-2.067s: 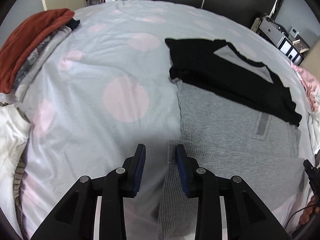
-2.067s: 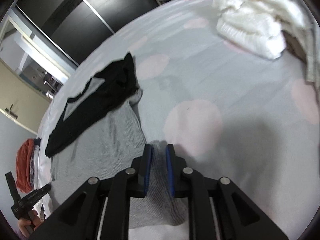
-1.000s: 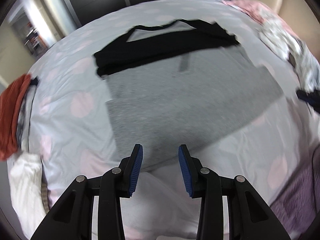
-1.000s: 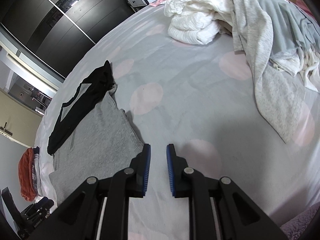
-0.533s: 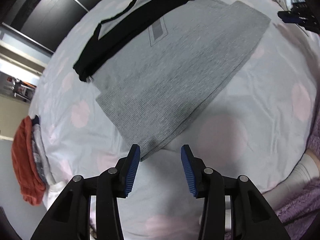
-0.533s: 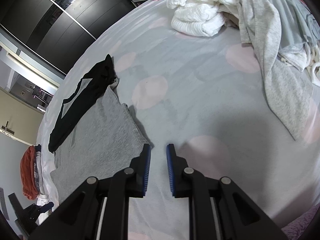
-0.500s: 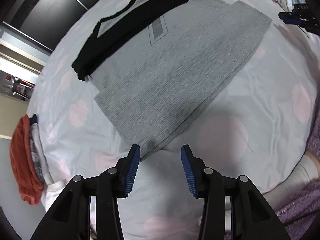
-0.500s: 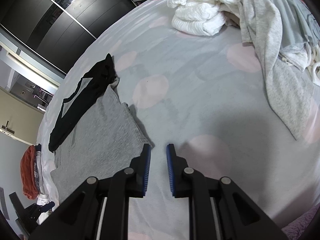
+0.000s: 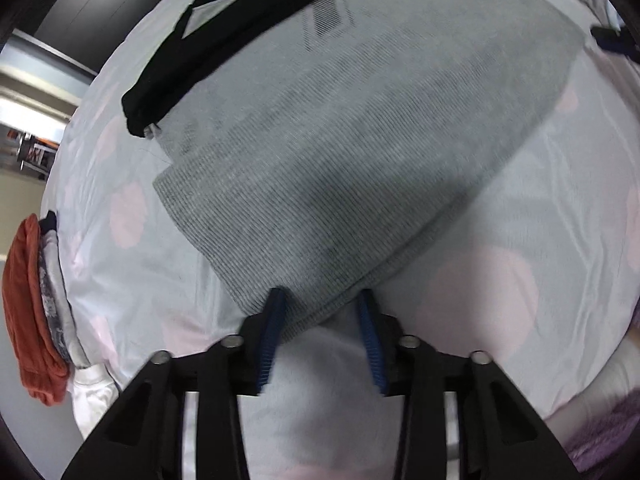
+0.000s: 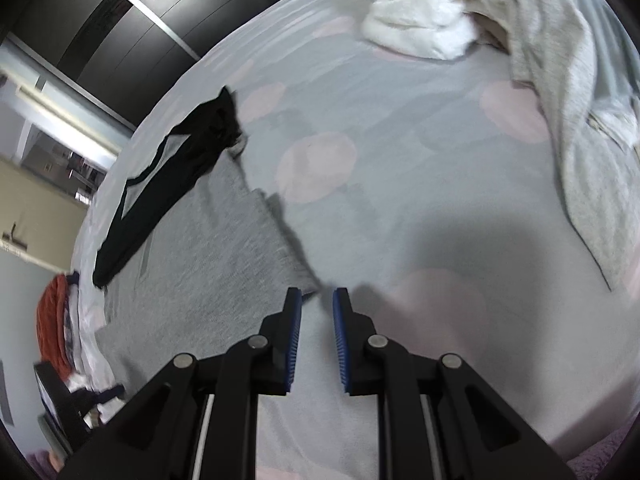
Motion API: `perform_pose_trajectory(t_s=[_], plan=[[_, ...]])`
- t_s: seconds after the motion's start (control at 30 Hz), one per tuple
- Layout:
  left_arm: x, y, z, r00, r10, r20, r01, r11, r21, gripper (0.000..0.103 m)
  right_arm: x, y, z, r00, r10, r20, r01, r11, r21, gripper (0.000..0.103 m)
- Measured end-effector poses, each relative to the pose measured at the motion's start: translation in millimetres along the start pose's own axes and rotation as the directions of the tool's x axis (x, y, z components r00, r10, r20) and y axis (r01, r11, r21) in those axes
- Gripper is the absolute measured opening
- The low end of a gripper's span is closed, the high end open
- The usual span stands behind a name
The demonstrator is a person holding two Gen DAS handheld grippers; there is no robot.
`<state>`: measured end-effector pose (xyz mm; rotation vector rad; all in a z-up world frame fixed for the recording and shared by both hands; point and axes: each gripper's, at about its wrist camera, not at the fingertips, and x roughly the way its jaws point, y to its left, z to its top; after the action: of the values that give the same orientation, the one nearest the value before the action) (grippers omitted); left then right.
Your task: Fold clothes
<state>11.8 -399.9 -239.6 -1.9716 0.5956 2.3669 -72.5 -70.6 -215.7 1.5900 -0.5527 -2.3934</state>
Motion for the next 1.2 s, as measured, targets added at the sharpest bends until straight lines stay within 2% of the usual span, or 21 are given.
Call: perform_pose_trajectory(t_s=[0.07, 0.1, 0.2, 0.23, 0.33, 0.43, 0.5, 0.53, 0.63, 0.73, 0.83, 1.0, 1.13, 1.2], plan=[[-4, 1, 0, 1.0, 0.012, 0.02, -0.012, 1.0, -0.012, 0.013, -1, 9, 0, 1.0, 0.004, 0.01, -0.004, 0.999, -0.048, 0.016], [-5, 2, 0, 0.999, 0.018, 0.029, -0.018, 1.0, -0.018, 0.011, -1, 12, 1, 1.0, 0.005, 0.015, -0.004, 0.998, -0.07, 0.016], [-11, 4, -1, 0.998, 0.037, 0.058, -0.035, 0.999, -0.036, 0.008, 0, 25, 2, 1.0, -0.006, 0.004, 0.007, 0.986, -0.169, 0.019], [-12, 4, -1, 0.997, 0.043, 0.068, -0.041, 0.998, -0.043, 0.008, 1, 31, 3, 1.0, -0.021, -0.008, 0.019, 0.977, -0.214, 0.023], [-18, 7, -1, 0.993, 0.058, 0.1, -0.051, 0.997, -0.066, 0.008, 4, 49, 4, 0.997, -0.067, -0.026, 0.053, 0.935, -0.352, 0.027], [-28, 16, -2, 0.988, 0.049, 0.145, -0.033, 0.993, -0.113, 0.008, 3, 75, -2, 0.989, -0.145, 0.009, 0.124, 0.81, -0.574, 0.029], [-33, 23, -2, 0.984, 0.042, 0.174, -0.017, 0.989, -0.146, 0.008, 2, 87, -11, 0.979, -0.195, 0.056, 0.175, 0.672, -0.72, 0.029], [-35, 25, -2, 0.982, 0.041, 0.186, -0.011, 0.987, -0.159, 0.008, 4, 90, -17, 0.975, -0.211, 0.067, 0.185, 0.612, -0.769, 0.029], [-40, 24, -1, 0.976, 0.053, 0.211, -0.013, 0.983, -0.185, 0.008, 10, 88, -31, 0.971, -0.237, 0.046, 0.161, 0.495, -0.854, 0.029], [-39, 26, 0, 0.975, 0.071, 0.212, -0.028, 0.98, -0.199, 0.008, 19, 89, -46, 0.969, -0.247, 0.012, 0.124, 0.442, -0.888, 0.029], [-36, 29, 2, 0.974, 0.078, 0.212, -0.033, 0.978, -0.208, 0.008, 32, 91, -59, 0.949, -0.306, 0.078, 0.19, 0.356, -0.915, 0.032], [-36, 28, 1, 0.976, 0.087, 0.201, -0.042, 0.975, -0.218, 0.008, 53, 93, -76, 0.903, -0.386, 0.19, 0.285, 0.206, -0.936, 0.033], [-33, 26, 4, 0.977, 0.1, 0.186, -0.059, 0.975, -0.213, 0.008, 61, 97, -89, 0.879, -0.382, 0.287, 0.341, 0.083, -0.936, 0.033], [-31, 25, 6, 0.979, 0.106, 0.172, -0.068, 0.974, -0.214, 0.008, 65, 98, -92, 0.87, -0.374, 0.322, 0.363, 0.043, -0.931, 0.031]])
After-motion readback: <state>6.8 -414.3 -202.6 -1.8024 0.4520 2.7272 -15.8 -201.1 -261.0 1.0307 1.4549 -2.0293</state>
